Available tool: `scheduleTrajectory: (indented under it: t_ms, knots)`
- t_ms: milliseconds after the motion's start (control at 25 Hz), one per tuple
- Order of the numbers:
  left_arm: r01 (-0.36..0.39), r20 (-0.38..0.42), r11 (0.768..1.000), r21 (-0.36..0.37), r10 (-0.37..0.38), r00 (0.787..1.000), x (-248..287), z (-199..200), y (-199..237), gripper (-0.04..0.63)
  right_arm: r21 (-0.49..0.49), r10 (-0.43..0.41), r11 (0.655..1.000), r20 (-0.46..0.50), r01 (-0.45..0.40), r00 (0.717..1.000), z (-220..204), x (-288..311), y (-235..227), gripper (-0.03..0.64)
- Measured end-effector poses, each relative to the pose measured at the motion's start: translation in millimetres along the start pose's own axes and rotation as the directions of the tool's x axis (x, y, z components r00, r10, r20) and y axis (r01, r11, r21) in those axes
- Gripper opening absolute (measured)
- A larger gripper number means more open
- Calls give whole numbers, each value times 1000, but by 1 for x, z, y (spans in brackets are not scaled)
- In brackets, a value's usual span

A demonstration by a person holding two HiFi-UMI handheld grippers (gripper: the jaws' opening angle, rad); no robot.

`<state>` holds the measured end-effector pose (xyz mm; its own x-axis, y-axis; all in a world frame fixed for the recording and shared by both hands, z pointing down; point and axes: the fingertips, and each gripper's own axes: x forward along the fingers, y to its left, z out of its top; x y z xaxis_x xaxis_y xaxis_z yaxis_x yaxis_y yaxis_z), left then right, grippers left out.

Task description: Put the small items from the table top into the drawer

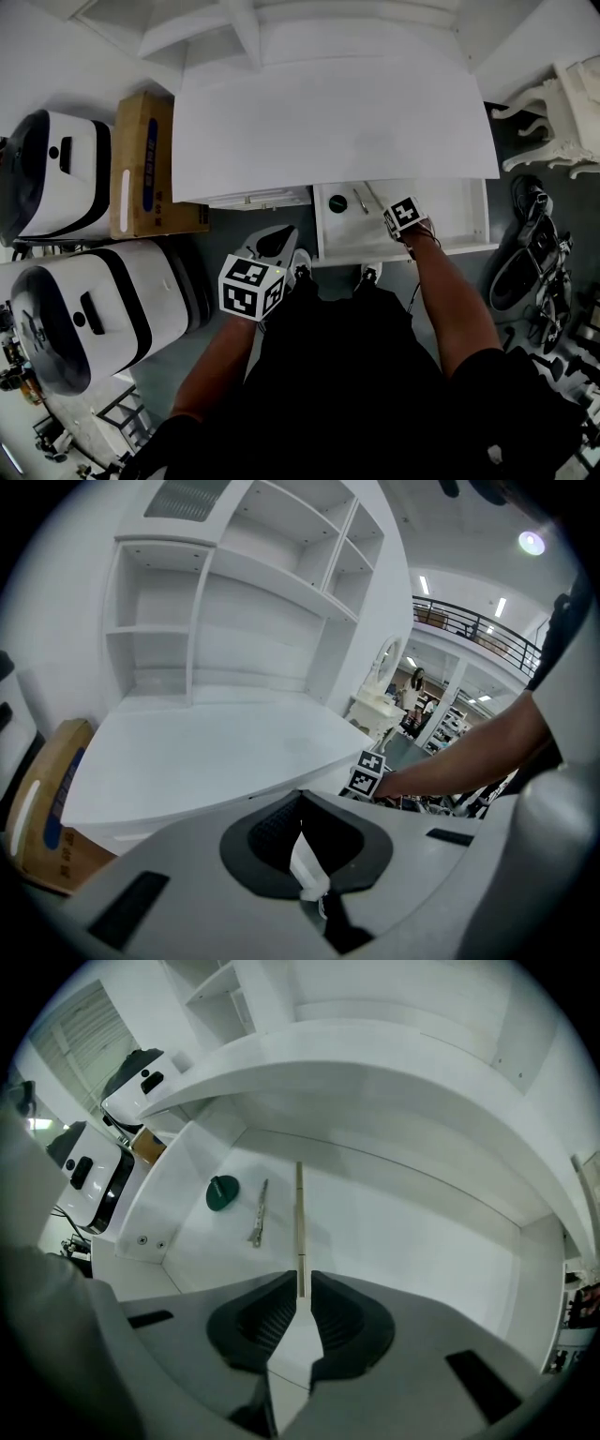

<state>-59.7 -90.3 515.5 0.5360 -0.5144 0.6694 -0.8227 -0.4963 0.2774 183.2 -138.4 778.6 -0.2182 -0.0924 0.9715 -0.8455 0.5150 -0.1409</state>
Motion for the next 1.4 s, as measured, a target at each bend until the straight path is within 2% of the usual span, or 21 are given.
scheduleTrajectory:
  t_ms: [480,640,800,960,1080,1240,1400]
  knots:
    - [115,25,990,82,-117,993,7,22,-2,4,106,-74,992,95,64,993,-2,-37,3,46]
    - [143,25,983,112,-147,989,4,24,2,3,127,-104,988,162,84,981,6,-56,12,46]
    - [175,23,975,137,-180,983,-2,22,2,5,163,-132,982,260,91,957,13,-87,31,46]
    - [208,22,964,163,-215,976,-11,19,4,5,204,-134,977,376,59,917,27,-122,64,46]
    - [231,18,955,184,-238,971,-17,16,3,5,236,-138,971,464,28,875,34,-152,89,46]
    - [250,21,945,212,-260,965,-25,12,1,5,262,-130,965,582,-34,803,41,-190,120,44]
    - [229,51,951,207,-244,968,-37,13,4,3,255,-90,959,681,-121,727,45,-230,148,44]
